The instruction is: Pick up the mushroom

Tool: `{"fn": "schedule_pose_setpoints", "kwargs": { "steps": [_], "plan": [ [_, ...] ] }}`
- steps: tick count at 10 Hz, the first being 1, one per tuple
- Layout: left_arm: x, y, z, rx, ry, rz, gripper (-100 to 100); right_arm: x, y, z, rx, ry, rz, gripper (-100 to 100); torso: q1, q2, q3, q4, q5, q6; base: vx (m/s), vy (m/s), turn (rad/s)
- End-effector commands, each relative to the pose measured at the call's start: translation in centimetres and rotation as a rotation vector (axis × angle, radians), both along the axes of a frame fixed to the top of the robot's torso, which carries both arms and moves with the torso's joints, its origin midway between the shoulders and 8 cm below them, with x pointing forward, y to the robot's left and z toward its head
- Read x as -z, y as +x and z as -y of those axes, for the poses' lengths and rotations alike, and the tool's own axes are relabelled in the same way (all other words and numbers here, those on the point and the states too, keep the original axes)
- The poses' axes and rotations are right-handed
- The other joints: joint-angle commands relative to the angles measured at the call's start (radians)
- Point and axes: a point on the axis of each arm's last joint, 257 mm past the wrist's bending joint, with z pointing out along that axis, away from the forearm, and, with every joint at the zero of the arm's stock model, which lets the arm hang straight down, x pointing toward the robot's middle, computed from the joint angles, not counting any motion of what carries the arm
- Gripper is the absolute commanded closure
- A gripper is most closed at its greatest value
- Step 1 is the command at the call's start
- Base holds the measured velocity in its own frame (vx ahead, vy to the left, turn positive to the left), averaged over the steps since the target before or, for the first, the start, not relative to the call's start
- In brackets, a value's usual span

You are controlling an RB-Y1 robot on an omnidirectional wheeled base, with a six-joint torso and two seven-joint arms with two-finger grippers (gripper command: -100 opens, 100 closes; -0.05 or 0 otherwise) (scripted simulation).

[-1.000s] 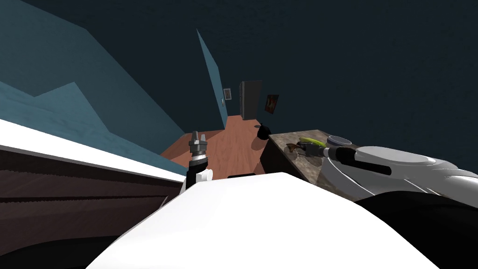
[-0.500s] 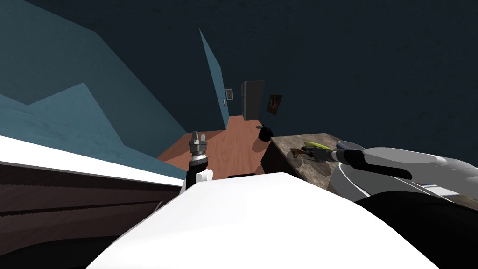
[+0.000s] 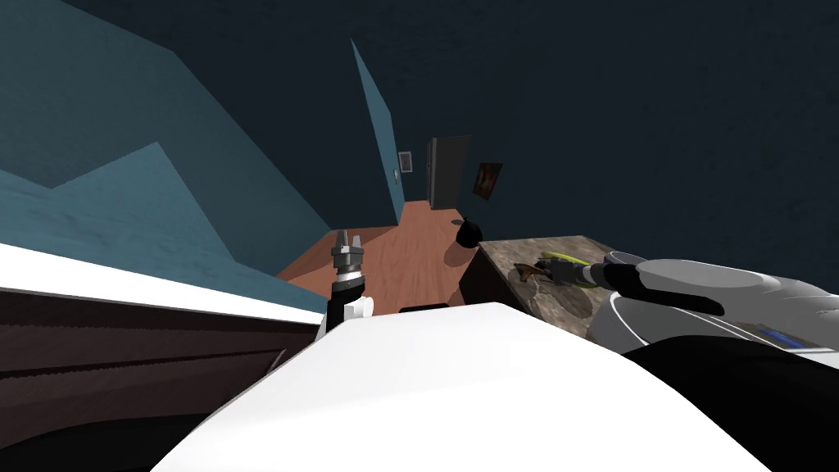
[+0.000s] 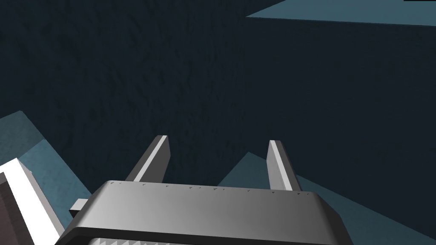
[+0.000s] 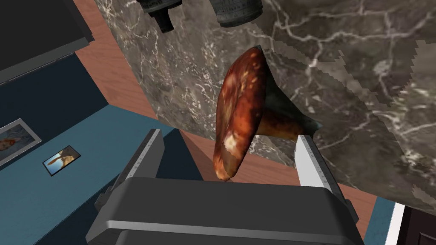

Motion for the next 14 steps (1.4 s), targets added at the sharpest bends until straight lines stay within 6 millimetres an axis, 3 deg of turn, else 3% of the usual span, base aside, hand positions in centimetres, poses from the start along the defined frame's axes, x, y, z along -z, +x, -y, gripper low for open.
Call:
{"fn": "schedule_pose_setpoints", "kwargs": {
  "steps": [1,12,13,14],
  "plan": [
    [0.0,0.0,0.0,0.0,0.0,0.0,0,0.3,0.0,0.3,0.026,-0.002,-0.002,-100,0.0,0.0,0.0,0.0,0.0,0.0,-0.117,-0.043,0.189],
    [0.0,0.0,0.0,0.0,0.0,0.0,0,1.4,0.4,1.4,0.138,-0.001,0.004,-100,0.001,0.001,0.001,0.0,0.0,0.001,-0.068,-0.02,0.11],
    [0.0,0.0,0.0,0.0,0.0,0.0,0,1.4,0.4,1.4,0.142,0.0,0.005,100,0.001,-0.001,0.0,0.0,0.0,0.001,0.0,0.0,0.0],
    [0.0,0.0,0.0,0.0,0.0,0.0,0,1.4,0.4,1.4,0.142,0.0,0.005,100,0.001,-0.003,-0.001,0.0,0.0,0.001,0.0,0.0,0.0]
  ]
}}
